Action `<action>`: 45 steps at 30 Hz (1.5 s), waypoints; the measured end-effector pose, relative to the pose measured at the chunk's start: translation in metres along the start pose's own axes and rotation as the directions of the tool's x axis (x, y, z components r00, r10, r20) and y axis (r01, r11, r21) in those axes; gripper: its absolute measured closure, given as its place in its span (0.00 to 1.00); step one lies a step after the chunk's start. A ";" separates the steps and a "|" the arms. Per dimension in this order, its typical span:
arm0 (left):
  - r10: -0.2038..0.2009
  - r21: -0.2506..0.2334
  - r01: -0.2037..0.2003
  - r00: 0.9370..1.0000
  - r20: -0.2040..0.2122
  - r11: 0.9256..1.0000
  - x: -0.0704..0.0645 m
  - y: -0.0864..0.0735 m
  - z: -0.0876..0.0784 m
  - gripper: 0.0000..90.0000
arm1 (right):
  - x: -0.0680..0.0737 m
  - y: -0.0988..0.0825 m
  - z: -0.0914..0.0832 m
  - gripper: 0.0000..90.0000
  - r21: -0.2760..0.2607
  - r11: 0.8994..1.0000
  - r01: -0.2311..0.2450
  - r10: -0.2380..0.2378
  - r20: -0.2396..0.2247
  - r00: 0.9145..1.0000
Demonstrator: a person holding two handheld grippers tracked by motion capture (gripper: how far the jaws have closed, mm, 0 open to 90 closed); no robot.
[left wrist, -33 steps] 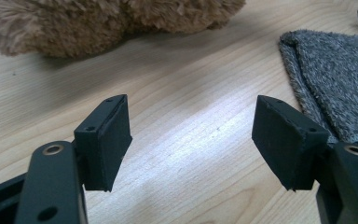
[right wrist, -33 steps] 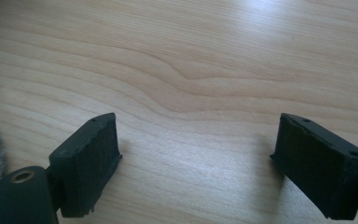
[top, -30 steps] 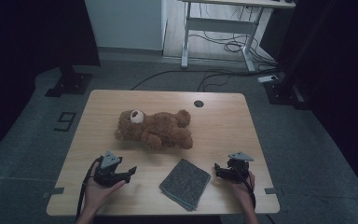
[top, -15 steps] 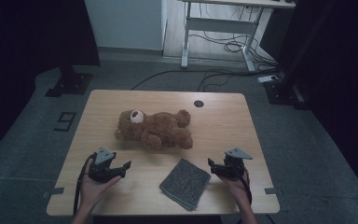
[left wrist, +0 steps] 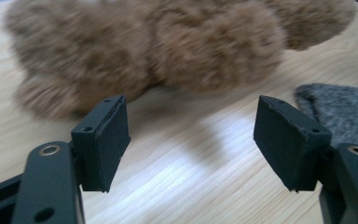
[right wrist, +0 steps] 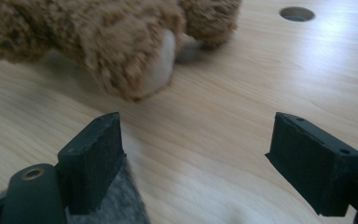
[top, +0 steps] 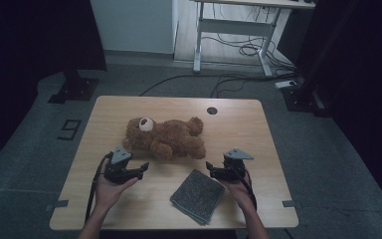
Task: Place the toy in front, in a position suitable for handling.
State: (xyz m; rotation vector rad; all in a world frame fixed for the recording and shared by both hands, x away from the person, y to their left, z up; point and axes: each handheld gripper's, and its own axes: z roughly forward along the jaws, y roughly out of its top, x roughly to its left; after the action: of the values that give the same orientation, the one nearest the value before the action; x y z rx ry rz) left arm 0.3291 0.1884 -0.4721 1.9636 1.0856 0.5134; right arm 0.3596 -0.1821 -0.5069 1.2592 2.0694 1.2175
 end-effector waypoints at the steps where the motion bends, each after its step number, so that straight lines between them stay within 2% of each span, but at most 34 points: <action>1: 0.014 0.004 -0.014 1.000 0.006 1.000 -0.004 0.003 0.004 0.28 | 0.003 0.005 0.005 0.19 -0.002 1.000 -0.005 0.005 -0.013 1.000; 4: 0.048 0.022 -0.049 0.999 0.023 0.999 -0.015 0.011 0.020 0.27 | 0.004 0.009 0.009 0.19 -0.007 1.000 -0.008 0.008 -0.029 1.000; 6: 0.065 0.029 -0.065 0.998 0.017 0.997 -0.018 0.014 0.031 0.23 | 0.007 0.014 0.012 0.19 -0.010 1.000 -0.010 0.009 -0.045 0.999; 8: 0.065 0.045 -0.066 0.997 0.033 0.997 -0.020 0.016 0.042 0.23 | 0.010 0.019 0.015 0.19 -0.016 1.000 -0.007 0.006 -0.061 0.998; 10: 0.082 0.055 -0.083 0.997 0.009 0.995 -0.024 0.019 0.052 0.20 | 0.014 0.023 0.019 0.19 -0.021 1.000 0.005 -0.006 -0.071 0.997; 13: 0.106 0.075 -0.102 0.993 -0.050 0.992 -0.027 0.023 0.068 0.19 | 0.017 0.032 0.028 0.19 -0.011 1.000 0.017 -0.017 -0.077 0.997; 15: 0.091 0.085 -0.086 0.994 -0.059 0.993 -0.025 0.025 0.077 0.20 | 0.017 0.036 0.035 0.19 -0.003 1.000 0.008 -0.008 -0.090 0.996; 18: 0.083 0.081 -0.079 0.995 -0.050 0.994 -0.021 0.026 0.085 0.31 | 0.016 0.042 0.051 0.22 0.026 1.000 0.012 -0.009 -0.120 0.993; 20: 0.094 0.066 -0.090 0.994 -0.057 0.994 -0.021 0.025 0.085 0.45 | 0.014 0.044 0.060 0.28 0.040 0.999 0.005 0.001 -0.146 0.989; 21: 0.087 0.048 -0.085 0.995 -0.050 0.995 -0.020 0.025 0.083 0.50 | 0.014 0.044 0.063 0.35 0.040 0.999 0.003 0.004 -0.159 0.987; 22: 0.077 0.034 -0.075 0.996 -0.040 0.997 -0.018 0.025 0.080 0.58 | 0.013 0.044 0.066 0.47 0.030 0.999 0.013 -0.007 -0.171 0.985; 24: 0.043 -0.003 -0.043 0.999 -0.025 0.999 -0.014 0.026 0.074 0.71 | 0.013 0.045 0.071 0.58 0.033 0.999 0.027 -0.021 -0.158 0.987; 26: 0.025 -0.022 -0.025 1.000 -0.012 0.999 -0.010 0.028 0.070 0.79 | 0.012 0.045 0.074 0.64 0.042 0.999 0.012 -0.005 -0.150 0.989; 29: 0.016 -0.043 -0.015 1.000 0.003 0.999 -0.009 0.029 0.065 0.82 | 0.012 0.044 0.074 0.68 0.032 0.999 -0.004 0.008 -0.128 0.992; 36: 0.005 -0.086 -0.002 1.000 0.028 0.996 -0.009 0.035 0.060 0.83 | 0.009 0.044 0.069 0.71 -0.014 1.000 0.008 -0.009 -0.087 0.996; 40: 0.011 -0.108 -0.008 0.999 0.030 0.994 -0.006 0.047 0.055 0.85 | 0.006 0.047 0.068 0.72 -0.052 0.999 -0.017 0.013 -0.068 0.998; 45: 0.023 -0.140 -0.018 0.999 0.035 0.990 -0.006 0.063 0.046 0.87 | 0.005 0.058 0.063 0.73 -0.100 0.995 -0.010 0.006 -0.048 0.999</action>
State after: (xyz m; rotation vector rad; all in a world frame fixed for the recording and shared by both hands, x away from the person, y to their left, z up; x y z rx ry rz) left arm 0.3884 0.1438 -0.4477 1.8567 0.9809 0.5480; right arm 0.4304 -0.1369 -0.4903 1.2049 2.0104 1.3499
